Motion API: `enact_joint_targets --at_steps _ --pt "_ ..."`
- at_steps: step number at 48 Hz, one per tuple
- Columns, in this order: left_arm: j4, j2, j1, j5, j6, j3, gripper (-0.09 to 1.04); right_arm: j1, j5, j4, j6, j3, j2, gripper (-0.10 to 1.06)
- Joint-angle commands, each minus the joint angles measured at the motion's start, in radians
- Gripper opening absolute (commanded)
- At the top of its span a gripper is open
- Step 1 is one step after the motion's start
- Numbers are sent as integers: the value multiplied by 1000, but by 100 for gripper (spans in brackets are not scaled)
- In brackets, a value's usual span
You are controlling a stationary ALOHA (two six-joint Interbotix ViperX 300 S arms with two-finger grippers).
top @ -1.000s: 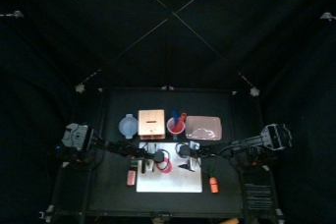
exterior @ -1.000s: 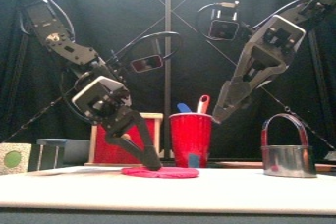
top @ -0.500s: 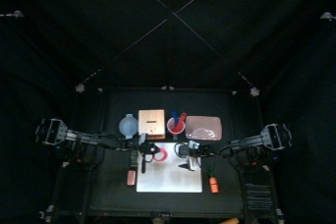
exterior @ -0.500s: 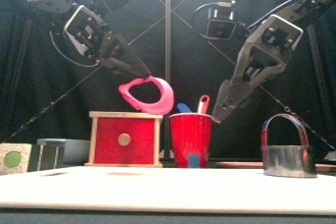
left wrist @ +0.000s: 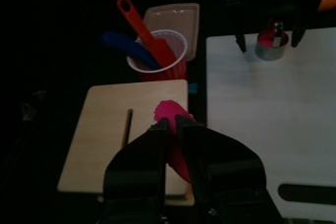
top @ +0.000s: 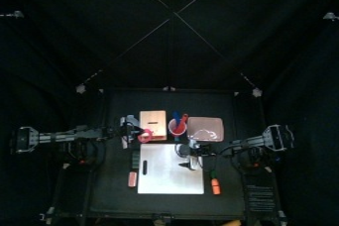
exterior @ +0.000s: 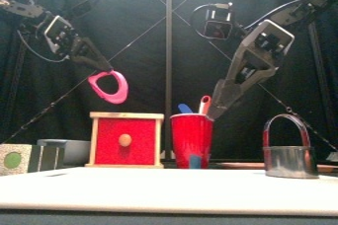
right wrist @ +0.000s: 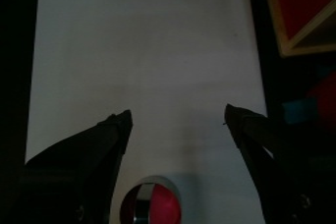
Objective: Get the cutter from the drawer then cut the dough then place the extra dough in the bowl
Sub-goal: Place the extra dough in the bowl
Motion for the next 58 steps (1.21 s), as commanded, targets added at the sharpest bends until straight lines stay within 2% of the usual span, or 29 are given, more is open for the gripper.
enact_joint_targets --at_steps 1,12,22,38,51,58 --pt "0 -83 43 8 -3 18 54 -8 -48 -15 -2 -25 -12 104" --pt "0 -186 152 97 -3 80 54 -11 -138 -29 -2 -25 -17 104" --pt "0 -206 244 146 -3 104 54 -9 -221 -31 -5 -12 -18 104" --pt "-5 -118 287 94 -5 156 54 -12 -299 -35 -3 8 -18 104" --pt "-14 15 287 14 -6 144 55 -23 -299 -35 -2 8 -9 104" --pt "-14 35 299 8 -8 141 57 -23 -304 -29 0 9 -9 104"
